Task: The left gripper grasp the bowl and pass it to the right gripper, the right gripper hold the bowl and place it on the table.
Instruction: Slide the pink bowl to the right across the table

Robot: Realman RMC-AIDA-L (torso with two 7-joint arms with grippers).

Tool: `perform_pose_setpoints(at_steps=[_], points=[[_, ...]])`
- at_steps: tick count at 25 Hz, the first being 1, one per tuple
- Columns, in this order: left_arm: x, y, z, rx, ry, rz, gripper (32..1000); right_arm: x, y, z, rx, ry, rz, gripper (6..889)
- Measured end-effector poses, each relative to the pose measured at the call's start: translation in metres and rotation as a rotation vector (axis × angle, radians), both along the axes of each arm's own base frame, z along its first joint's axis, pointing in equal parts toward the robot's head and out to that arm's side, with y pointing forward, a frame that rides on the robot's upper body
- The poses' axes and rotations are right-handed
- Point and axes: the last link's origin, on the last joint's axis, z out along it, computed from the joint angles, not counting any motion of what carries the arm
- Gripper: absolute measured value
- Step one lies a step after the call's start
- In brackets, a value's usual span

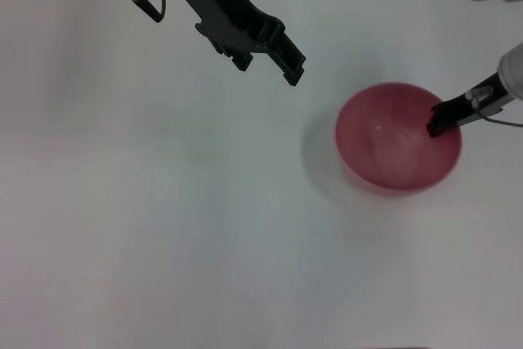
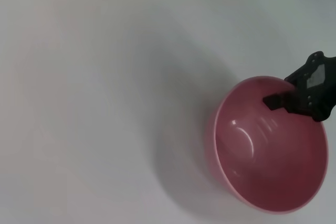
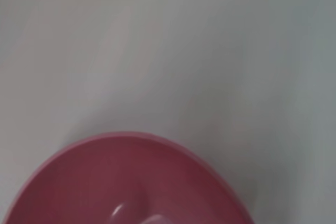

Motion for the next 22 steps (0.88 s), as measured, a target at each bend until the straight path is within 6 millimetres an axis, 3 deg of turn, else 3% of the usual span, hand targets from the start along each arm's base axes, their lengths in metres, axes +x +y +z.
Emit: perform_pose_setpoints(at_steps=[22], points=[[-0.0028,-0.0002,-0.0019,-0.004,0.000,0.004,867,0.0058,-0.0008,0.0002,0.017,-0.009,-0.008,28]])
